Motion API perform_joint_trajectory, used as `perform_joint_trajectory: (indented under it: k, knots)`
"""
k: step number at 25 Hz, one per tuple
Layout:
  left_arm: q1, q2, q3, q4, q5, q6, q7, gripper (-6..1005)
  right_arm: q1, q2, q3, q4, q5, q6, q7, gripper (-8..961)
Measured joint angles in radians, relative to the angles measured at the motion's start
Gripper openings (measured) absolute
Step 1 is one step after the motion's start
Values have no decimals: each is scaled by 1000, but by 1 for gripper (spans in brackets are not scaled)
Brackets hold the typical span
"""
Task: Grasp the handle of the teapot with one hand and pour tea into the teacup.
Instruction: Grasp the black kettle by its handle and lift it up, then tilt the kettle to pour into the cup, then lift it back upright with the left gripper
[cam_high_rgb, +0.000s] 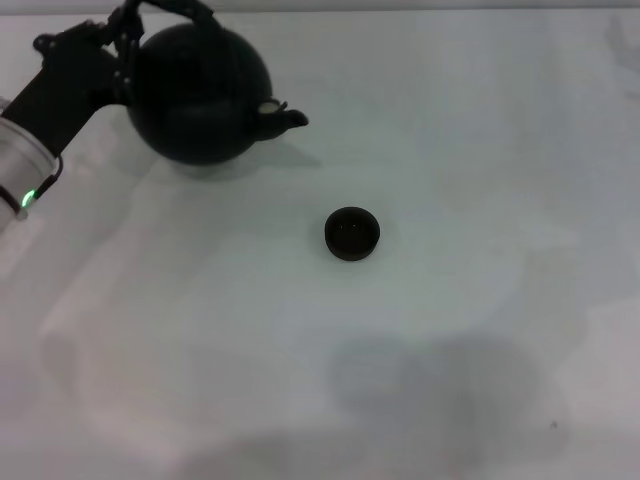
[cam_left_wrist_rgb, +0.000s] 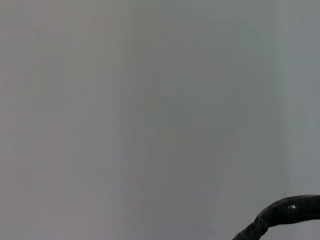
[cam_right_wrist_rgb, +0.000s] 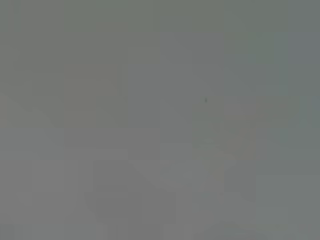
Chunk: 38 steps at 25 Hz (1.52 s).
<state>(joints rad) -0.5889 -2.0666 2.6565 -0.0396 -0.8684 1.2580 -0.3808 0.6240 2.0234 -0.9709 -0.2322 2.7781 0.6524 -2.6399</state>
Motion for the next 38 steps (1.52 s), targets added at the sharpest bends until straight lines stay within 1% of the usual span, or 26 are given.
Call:
perform_joint_trajectory:
  k: [3,8,11,23,31,38]
  knots:
    - [-16,0,15,-1,11,18,3,89,1,1,0,0,0,-2,0,844]
    - [-43,3,91,-3,28,30,26,90,4,1,0,5,0,-2,0,844]
    - [-53,1,124,-3,29,30,84,90,10,2,0,17,0,-2,1,844]
    - [-68,-3,132,7,36,31,206,88,20,1,0,22,0,-5,2,845]
    - [-93,-1,132,0,100,34,222,89,31,0,0,22,-2,-5,2,845]
    - [-101,-1,132,-2,109,34,267,89,37,0,0,22,-3,-7,2,844]
